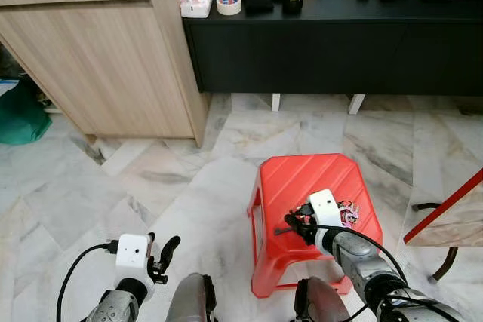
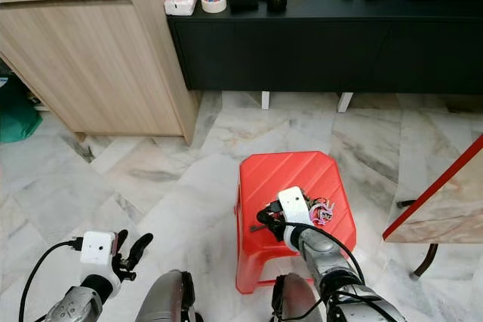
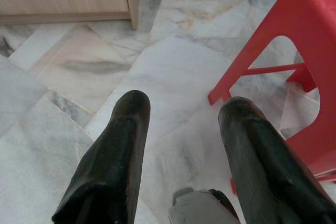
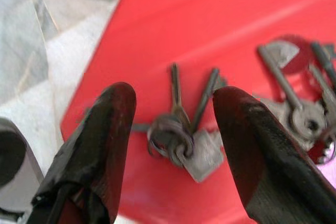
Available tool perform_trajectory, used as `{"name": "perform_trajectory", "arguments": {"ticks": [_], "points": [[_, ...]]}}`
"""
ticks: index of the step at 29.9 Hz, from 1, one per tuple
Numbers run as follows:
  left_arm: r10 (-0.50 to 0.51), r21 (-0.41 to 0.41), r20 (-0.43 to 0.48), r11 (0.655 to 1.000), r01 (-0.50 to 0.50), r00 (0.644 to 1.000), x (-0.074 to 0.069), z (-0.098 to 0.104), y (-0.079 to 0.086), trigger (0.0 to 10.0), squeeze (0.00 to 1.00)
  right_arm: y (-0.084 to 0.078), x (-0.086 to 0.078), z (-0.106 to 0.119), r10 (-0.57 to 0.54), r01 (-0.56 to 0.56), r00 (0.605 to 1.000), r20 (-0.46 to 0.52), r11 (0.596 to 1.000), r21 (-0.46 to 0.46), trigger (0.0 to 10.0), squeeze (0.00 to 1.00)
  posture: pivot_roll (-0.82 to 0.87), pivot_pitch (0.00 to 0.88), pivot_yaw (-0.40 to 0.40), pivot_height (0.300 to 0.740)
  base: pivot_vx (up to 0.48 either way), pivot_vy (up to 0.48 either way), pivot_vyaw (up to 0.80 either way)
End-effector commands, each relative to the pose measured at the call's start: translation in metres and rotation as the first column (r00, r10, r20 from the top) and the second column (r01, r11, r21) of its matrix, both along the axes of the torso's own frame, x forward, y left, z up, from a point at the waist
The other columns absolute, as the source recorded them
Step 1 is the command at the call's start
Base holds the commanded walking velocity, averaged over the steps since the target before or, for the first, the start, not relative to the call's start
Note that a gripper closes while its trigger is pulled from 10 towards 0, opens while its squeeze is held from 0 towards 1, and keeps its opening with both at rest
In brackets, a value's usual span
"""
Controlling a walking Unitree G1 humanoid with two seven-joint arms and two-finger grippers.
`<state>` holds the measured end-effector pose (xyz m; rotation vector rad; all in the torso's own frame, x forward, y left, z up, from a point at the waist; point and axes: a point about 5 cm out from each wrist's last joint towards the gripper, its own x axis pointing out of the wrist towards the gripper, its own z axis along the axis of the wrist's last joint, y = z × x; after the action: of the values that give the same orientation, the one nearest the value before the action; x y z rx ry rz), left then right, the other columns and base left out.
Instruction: Hang keys on a hook
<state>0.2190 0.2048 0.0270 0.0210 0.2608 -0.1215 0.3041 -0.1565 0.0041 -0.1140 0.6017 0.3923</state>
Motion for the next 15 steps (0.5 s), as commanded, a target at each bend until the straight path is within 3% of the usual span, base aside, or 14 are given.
{"name": "perform_trajectory", "arguments": {"ticks": [1,12,13,14,15], "points": [[0.004,0.017,-0.028,1.0,-0.003,1.0,-0.0058,-0.003,0.0036,10.0,0.0,-0.0012,-0.0067,-0.0078,0.002,-0.003,0.999,-0.049,1.0,-0.025,10.0,0.0,0.16,0.202,0.029,0.626,0.0,0.0,0.0],[0.002,0.02,-0.039,1.0,-0.001,0.999,-0.0069,-0.0026,0.0041,10.0,0.0,0.0014,-0.0122,-0.0135,-0.014,0.013,0.997,-0.071,1.0,-0.008,9.8,0.0,0.17,0.203,0.034,0.626,0.0,0.0,0.0],[0.002,0.02,-0.04,1.0,-0.001,0.999,-0.0069,-0.0027,0.0042,10.0,0.0,0.0019,-0.0124,-0.0138,-0.014,0.013,0.997,-0.072,1.0,-0.005,7.7,0.0,0.17,0.203,0.034,0.626,0.0,0.0,0.0],[0.002,0.021,-0.04,1.0,-0.001,0.999,-0.0069,-0.0027,0.0042,10.0,0.0,0.0022,-0.0126,-0.0139,-0.014,0.013,0.997,-0.072,1.0,-0.003,7.7,0.0,0.17,0.203,0.034,0.626,0.0,0.0,0.0],[0.002,0.021,-0.04,1.0,-0.001,0.999,-0.0068,-0.0027,0.0044,10.0,0.0,0.0024,-0.0127,-0.014,-0.015,0.015,0.997,-0.072,1.0,-0.002,2.5,0.0,0.17,0.202,0.035,0.626,0.0,0.0,0.0]]}}
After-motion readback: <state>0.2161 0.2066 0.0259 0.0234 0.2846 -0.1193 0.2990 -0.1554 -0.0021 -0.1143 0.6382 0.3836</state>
